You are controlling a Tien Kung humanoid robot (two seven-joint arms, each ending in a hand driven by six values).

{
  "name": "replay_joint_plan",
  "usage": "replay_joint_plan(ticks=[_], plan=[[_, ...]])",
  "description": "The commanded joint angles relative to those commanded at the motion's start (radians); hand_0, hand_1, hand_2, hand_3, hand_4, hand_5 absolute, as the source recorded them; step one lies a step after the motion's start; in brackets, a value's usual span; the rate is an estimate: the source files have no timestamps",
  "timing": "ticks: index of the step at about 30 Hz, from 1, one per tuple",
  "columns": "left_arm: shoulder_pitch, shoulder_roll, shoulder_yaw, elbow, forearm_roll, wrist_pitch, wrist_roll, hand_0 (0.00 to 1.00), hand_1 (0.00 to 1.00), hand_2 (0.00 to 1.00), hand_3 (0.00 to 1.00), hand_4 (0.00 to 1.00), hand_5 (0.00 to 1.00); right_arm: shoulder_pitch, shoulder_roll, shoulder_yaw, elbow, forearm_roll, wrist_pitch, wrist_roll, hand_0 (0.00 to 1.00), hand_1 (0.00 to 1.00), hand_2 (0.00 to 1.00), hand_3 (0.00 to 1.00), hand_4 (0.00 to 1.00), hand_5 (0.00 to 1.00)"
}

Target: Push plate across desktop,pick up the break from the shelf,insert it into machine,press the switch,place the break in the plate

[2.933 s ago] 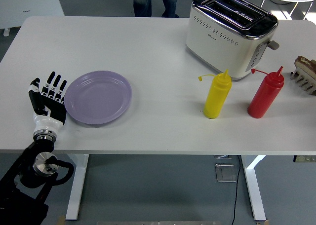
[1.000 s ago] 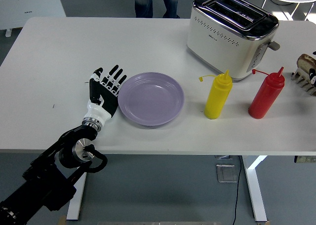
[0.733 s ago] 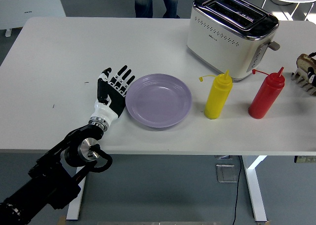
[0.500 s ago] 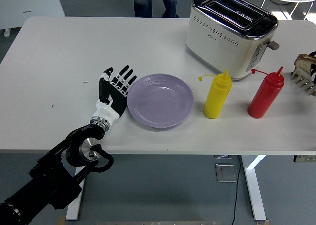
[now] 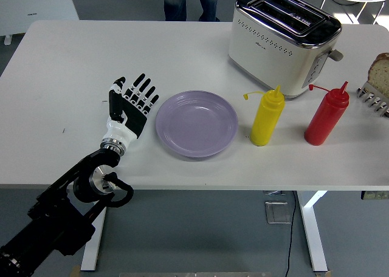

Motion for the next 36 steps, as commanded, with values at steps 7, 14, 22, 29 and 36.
replay_joint_plan(ticks=[7, 14, 22, 29, 36], plan=[[0.05, -0.002, -0.089, -0.078, 0.031, 0.022, -0.004, 0.895, 0.9, 0.885, 0.787, 0.561, 0.998, 0.006, -0.02, 0.035, 0.09, 0.056, -0.017, -0.011, 0.34, 0.377, 0.428, 0.51, 0.388, 0.002], [0.124, 0.019, -0.187, -0.197, 0.032, 0.021, -0.007, 0.891, 0.895, 0.886, 0.784, 0.561, 0.998, 0.034, -0.038, 0.038, 0.176, 0.115, -0.028, -0.046, 0.335, 0.365, 0.423, 0.508, 0.417, 0.002], [0.232, 0.024, -0.306, -0.341, 0.021, 0.018, -0.01, 0.89, 0.894, 0.884, 0.783, 0.56, 0.998, 0.125, -0.05, 0.007, 0.261, 0.16, -0.036, -0.119, 0.336, 0.354, 0.414, 0.506, 0.392, 0.002], [0.308, 0.039, -0.358, -0.432, 0.022, 0.012, 0.0, 0.888, 0.892, 0.88, 0.778, 0.555, 0.998, 0.252, -0.03, -0.039, 0.272, 0.223, -0.026, -0.17, 0.334, 0.352, 0.408, 0.504, 0.381, 0.002], [0.362, 0.04, -0.433, -0.463, -0.005, -0.004, 0.001, 0.886, 0.889, 0.879, 0.777, 0.549, 0.998, 0.377, 0.009, -0.117, 0.216, 0.276, -0.026, -0.185, 0.332, 0.349, 0.406, 0.503, 0.386, 0.002]])
